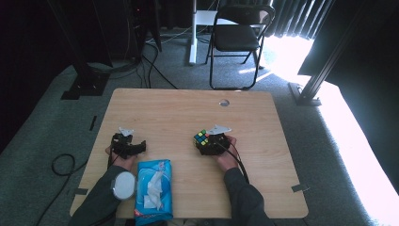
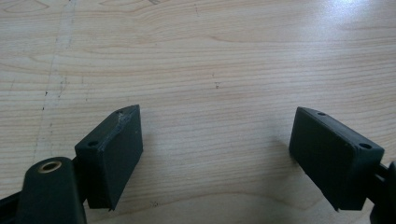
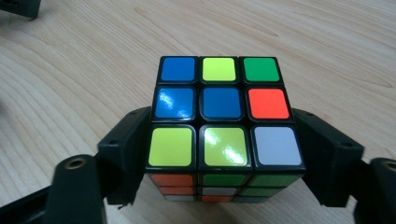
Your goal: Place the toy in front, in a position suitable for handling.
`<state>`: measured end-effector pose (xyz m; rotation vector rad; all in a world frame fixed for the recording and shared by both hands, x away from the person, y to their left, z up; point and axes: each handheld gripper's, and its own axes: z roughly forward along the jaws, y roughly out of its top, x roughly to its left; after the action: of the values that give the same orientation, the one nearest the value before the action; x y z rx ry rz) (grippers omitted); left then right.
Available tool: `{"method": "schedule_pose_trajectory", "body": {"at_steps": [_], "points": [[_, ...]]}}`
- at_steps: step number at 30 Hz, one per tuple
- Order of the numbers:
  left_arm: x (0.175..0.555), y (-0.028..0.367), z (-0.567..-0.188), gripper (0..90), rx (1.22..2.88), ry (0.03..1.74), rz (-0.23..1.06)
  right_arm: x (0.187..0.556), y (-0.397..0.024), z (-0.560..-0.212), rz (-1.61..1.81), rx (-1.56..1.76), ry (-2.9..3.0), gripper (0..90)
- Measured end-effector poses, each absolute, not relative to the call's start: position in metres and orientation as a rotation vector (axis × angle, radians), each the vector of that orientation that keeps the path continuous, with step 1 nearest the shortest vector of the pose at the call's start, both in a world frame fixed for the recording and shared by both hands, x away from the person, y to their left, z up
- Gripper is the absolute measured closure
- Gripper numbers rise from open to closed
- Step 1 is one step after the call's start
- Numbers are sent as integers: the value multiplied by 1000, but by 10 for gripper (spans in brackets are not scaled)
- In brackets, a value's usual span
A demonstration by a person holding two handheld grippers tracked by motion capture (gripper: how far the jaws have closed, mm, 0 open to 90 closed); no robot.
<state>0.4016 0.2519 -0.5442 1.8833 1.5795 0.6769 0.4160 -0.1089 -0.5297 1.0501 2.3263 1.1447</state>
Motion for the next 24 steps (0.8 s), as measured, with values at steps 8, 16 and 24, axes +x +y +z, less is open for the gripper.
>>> {"method": "schedule_pose_trajectory", "body": {"at_steps": [8, 16, 24], "points": [[402, 252, -544, 177, 1883, 1580, 677, 408, -113, -529, 1138, 1043, 2319, 227], [402, 252, -544, 176, 1882, 1579, 677, 395, -120, -530, 1133, 1026, 2322, 220], [401, 252, -544, 177, 1882, 1578, 678, 387, -134, -535, 1090, 1009, 2353, 220]]}}
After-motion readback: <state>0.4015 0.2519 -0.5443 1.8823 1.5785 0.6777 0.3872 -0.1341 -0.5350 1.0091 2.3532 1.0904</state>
